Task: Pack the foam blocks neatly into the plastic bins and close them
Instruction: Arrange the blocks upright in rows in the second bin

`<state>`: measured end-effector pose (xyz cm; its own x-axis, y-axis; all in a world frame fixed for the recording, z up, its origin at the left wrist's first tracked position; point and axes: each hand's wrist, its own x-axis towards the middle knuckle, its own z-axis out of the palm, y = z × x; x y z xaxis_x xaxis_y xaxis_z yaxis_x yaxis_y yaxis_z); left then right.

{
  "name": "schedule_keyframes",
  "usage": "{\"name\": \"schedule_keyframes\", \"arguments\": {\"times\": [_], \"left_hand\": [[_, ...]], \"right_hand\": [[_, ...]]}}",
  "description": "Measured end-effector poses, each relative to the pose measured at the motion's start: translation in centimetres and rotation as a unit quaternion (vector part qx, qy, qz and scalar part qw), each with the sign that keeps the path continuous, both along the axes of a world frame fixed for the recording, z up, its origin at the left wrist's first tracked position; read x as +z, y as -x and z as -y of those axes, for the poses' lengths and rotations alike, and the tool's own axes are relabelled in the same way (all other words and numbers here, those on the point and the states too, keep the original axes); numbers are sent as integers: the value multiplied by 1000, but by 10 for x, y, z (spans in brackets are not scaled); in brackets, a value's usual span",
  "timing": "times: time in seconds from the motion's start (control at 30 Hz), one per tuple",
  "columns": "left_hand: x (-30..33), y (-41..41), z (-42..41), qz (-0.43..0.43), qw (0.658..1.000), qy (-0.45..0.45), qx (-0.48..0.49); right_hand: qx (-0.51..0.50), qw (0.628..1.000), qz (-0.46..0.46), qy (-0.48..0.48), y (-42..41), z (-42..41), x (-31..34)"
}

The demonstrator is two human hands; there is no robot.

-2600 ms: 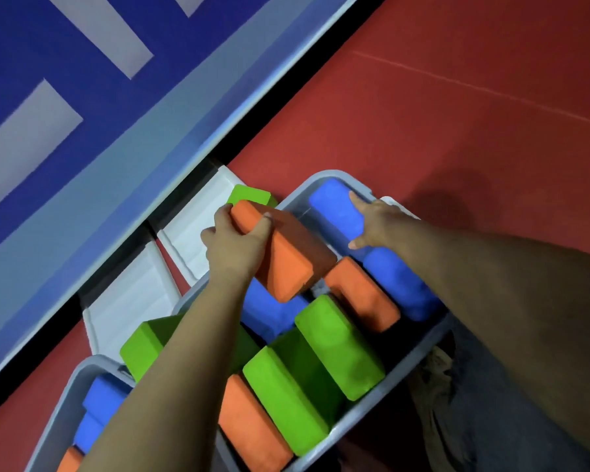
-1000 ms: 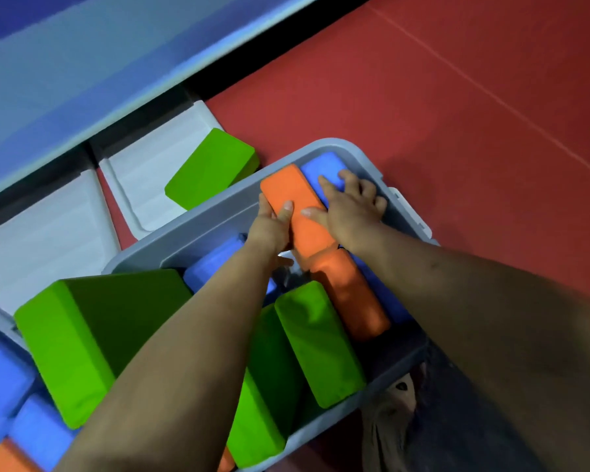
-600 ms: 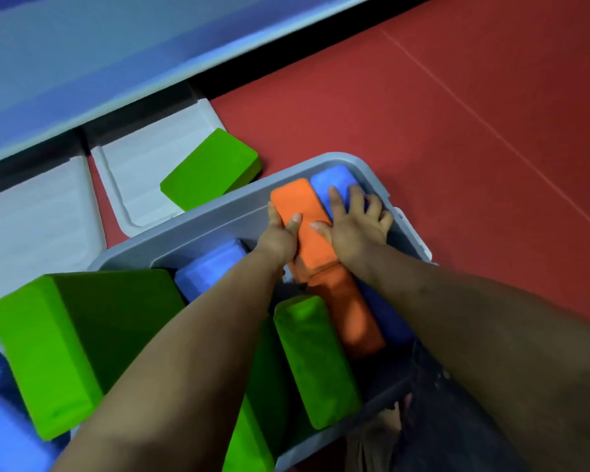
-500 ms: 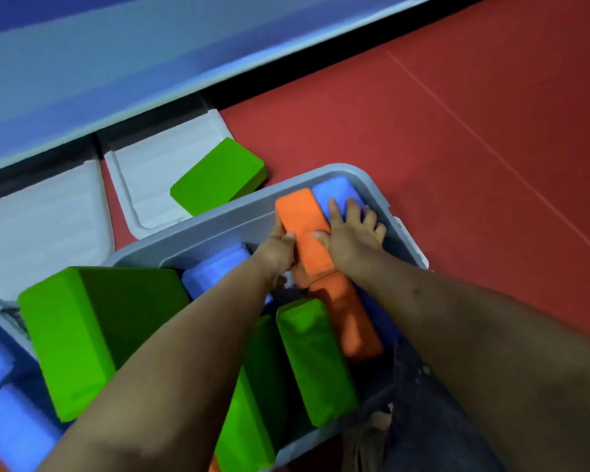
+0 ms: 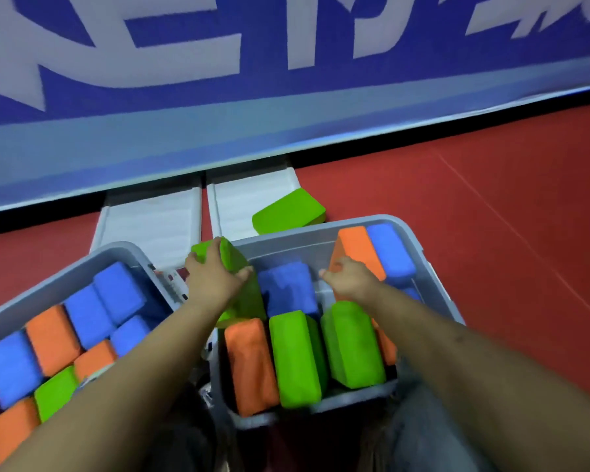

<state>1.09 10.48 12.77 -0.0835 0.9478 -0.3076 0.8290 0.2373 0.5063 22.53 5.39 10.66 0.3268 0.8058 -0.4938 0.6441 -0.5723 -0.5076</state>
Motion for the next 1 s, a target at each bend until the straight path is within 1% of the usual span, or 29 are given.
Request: {"name": "schedule_keyframes", "arguments": {"times": [0.03, 0.1, 0.2, 0.23, 0.3, 0.4, 0.5, 0.57, 0.63, 0.7, 0.73, 0.77, 0.83, 0.87, 0.9, 0.93, 1.0], "left_hand": [[-2, 3, 6, 1, 1000, 26, 6], [-9, 6, 11, -18, 999, 35, 4], [-18, 8, 8, -9, 996, 73, 60], [-20, 9, 8, -2, 994, 94, 59], [-26, 12, 8, 6, 993, 115, 25], [-30, 20, 9, 22, 995, 96, -1], [-34, 24, 9, 34, 997, 71, -2], [-29, 23, 7, 32, 999, 27, -18], [-15, 16, 6, 54, 996, -38, -54], [3, 2, 11, 101, 984, -111, -98], [10, -7, 15, 126, 974, -147, -115], [15, -16, 18, 144, 965, -178, -130], [19, -33, 21, 182, 943, -222, -169], [20, -42, 21, 229, 930, -215, -190], [21, -51, 19, 296, 917, -177, -202], [24, -58, 17, 371, 900, -112, -199], [25, -69, 9, 503, 849, 52, -150]], "right_hand": [[-19, 999, -42, -27, 13, 2, 4], [-59, 989, -118, -68, 37, 6, 8], [-97, 972, -199, -75, 62, 12, 10], [-107, 967, -217, -73, 66, 13, 7], [-101, 967, -220, -80, 71, 12, 3], [-55, 979, -173, -98, 72, 4, -4], [-32, 986, -143, -80, 73, -3, -10], [-40, 983, -164, -74, 75, -5, -15], [-68, 971, -221, -61, 76, -9, -12], [-104, 941, -317, -55, 75, -12, 3], [-113, 926, -352, -69, 73, -14, 12], [-120, 914, -375, -94, 70, -18, 17], [-130, 888, -400, -185, 63, -21, 25], [-146, 878, -393, -233, 57, -23, 26], [-171, 874, -369, -267, 48, -25, 25], [-195, 882, -321, -284, 38, -27, 27], [-202, 918, -194, -281, 15, -28, 33]]}}
